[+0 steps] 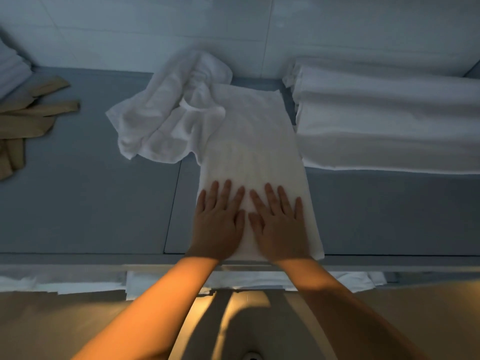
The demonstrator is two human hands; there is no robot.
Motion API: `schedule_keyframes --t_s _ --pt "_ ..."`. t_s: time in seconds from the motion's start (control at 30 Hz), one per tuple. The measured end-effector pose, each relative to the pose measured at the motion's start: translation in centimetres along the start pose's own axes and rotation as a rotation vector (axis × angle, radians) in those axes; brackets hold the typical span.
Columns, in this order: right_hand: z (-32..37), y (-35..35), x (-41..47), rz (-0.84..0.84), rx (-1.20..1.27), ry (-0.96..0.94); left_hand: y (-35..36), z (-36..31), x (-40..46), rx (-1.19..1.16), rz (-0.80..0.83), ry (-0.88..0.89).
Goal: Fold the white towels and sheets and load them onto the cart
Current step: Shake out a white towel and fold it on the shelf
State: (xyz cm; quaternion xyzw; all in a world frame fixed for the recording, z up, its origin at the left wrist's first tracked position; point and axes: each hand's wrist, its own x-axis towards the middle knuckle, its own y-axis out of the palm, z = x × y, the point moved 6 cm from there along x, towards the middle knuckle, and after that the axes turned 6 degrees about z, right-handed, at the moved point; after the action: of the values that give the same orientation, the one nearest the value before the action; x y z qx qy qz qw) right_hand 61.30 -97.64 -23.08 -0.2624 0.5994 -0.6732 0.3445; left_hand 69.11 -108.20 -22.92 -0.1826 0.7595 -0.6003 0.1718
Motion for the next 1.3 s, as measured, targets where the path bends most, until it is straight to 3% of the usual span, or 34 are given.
schedule_keyframes --t_s 0.23,0.37,0.5,0.67,0.77,0.97,1.1,1.3 --pt "-6.9 -0.6 -1.8 0.115 -0.058 0.221 -0.7 2.3 -1.8 -0.070 -0.014 -0.036" --pt "-3.4 -2.5 -2.0 0.024 -0.028 0.010 -1.9 0.6 -4.5 -0.013 -0.051 0.074" --pt "-0.3 -0.9 -5.9 0.127 -0.065 -0.272 0.2 0.6 -7.5 0.074 0.144 0.216" --pt "-0.9 -0.3 -6.6 0.230 -0.189 -0.182 0.8 0.4 -8.0 0.117 0.188 0.119" --pt "-1.4 0.3 -7.7 0.283 -0.169 -0.159 -0.5 -0.6 -9.6 0.068 0.071 0.189" --pt "-1.5 -4.8 -12.1 -0.060 -0.006 -0.257 -1.5 -1.5 -13.2 0.014 0.157 0.132" --pt "-2.5 -7.0 -14.3 -0.035 0.112 -0.143 -5.1 -2.2 -15.3 -0.121 -0.002 0.120" --pt "-2.1 -11.5 -19.4 -0.265 0.202 -0.043 -10.4 -2.2 -19.9 -0.311 -0.198 0.123"
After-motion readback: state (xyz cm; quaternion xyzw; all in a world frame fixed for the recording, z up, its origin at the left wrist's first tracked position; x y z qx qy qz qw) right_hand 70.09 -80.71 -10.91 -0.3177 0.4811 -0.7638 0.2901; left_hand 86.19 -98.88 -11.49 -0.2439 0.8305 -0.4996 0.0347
